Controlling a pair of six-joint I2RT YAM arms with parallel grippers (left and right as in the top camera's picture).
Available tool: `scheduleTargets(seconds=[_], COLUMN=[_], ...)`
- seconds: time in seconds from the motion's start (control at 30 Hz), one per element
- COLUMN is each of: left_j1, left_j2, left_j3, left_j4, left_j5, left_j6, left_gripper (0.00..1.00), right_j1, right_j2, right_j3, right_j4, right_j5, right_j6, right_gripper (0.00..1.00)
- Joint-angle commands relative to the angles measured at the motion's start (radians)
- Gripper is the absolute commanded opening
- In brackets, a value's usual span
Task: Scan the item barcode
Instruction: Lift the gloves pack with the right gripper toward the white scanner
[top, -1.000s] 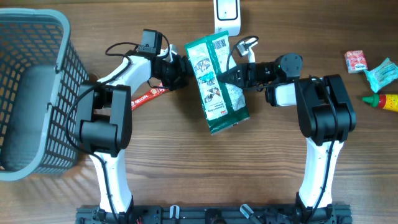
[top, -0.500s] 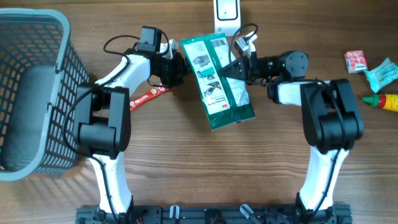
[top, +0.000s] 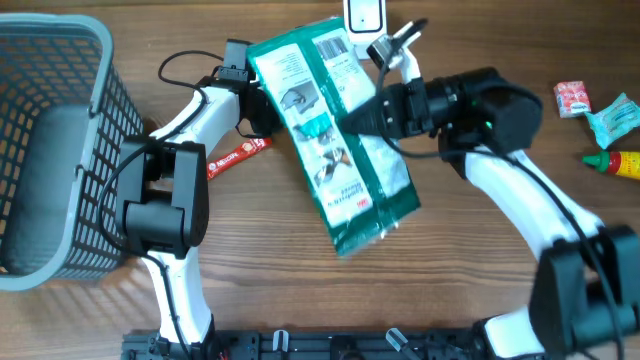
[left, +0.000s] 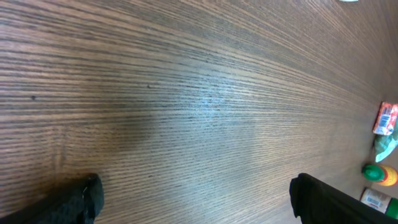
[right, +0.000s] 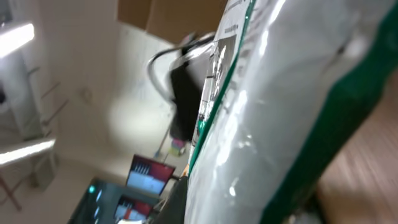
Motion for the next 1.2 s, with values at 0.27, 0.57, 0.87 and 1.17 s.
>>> scheduleTargets(seconds=[0.27, 0.57, 0.87, 1.17], left_j1=[0.052, 0.100, 0.113, 0.113], left_j2=[-0.009, -0.053, -0.241, -0.377], left_j3=[-0.014, -0.014, -0.014, -0.014], left_j4=[-0.002, 0.052, 0.000, -0.014], left_j5=[-0.053, -0.068, -0.307, -0.376], left_j6=[0.024, 0.079, 0.157, 0.157], left_gripper=[1.00, 1.00, 1.00, 1.00], right_j1=[0.089, -0.102, -0.145, -0.148], right_j2=[-0.395, -0.244, 0.068, 0.095], right_j3=[-0.116, -0.180, -0.192, -0.190], right_j4=[-0.082, 0.204, 0.158, 0.134], right_j5=[-0.055, -0.042, -0.066, -0.066], right_j6=[-0.006, -0.126, -0.453, -0.454], right_gripper=[0.05, 0.05, 0.05, 0.05])
